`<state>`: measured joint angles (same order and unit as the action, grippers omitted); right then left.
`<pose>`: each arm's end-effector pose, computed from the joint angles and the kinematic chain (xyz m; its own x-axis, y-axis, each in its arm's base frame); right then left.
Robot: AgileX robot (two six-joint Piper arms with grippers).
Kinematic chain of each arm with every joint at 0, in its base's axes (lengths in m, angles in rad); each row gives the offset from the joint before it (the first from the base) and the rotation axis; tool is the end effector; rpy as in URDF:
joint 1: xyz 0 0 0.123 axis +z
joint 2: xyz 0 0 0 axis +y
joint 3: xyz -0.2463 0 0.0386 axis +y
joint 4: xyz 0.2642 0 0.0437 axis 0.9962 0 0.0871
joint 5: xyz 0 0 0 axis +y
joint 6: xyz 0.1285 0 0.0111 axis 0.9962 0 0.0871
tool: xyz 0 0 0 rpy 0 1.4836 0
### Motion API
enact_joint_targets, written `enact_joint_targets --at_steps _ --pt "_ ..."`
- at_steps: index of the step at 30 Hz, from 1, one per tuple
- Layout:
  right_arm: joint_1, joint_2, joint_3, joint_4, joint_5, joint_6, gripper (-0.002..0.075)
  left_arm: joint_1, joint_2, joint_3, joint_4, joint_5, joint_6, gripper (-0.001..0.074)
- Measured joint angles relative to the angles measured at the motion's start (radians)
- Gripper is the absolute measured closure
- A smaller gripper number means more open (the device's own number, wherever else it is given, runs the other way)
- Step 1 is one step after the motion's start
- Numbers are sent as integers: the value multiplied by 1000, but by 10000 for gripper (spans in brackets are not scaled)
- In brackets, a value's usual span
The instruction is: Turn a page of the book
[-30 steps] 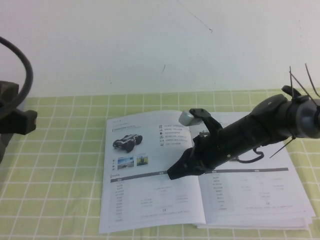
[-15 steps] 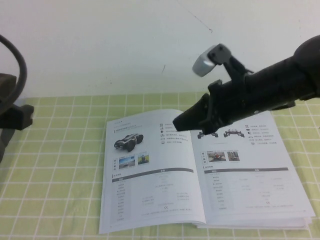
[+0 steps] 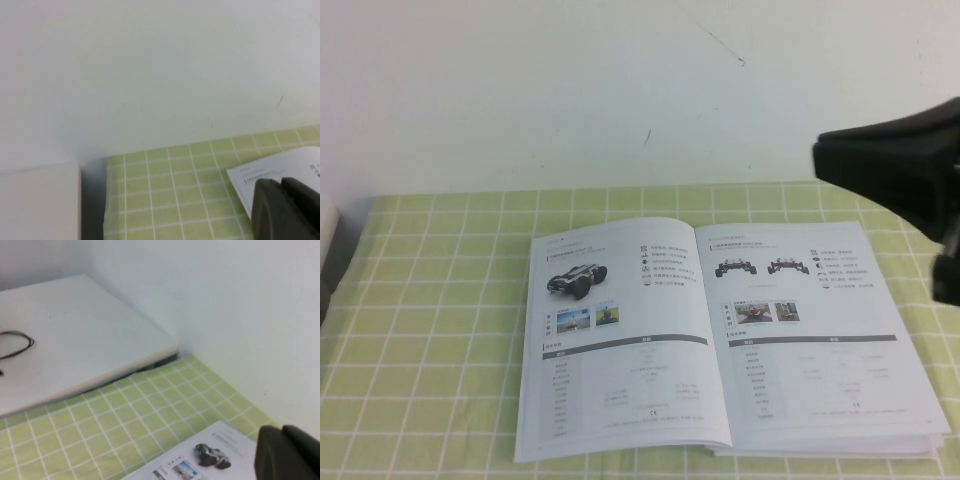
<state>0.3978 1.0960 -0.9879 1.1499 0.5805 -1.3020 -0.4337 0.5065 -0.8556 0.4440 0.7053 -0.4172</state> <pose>0.2481 0.1744 0.3434 -0.0789 -0.2406 -0.9674 -0.8161 0.5729 -0.0759 0.1581 -0.0336 0.3806 -0.2077 0.0225 -0.9779 0.1428 0.9897 -0.0076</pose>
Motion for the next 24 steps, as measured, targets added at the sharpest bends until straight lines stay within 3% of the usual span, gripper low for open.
enact_joint_targets --at_steps 12,24 --pt "0 -579 338 51 -187 -6 729 2 -354 258 -36 98 -21 738" --pt "0 -625 416 52 -189 6 729 2 -454 361 -120 186 -23 738"
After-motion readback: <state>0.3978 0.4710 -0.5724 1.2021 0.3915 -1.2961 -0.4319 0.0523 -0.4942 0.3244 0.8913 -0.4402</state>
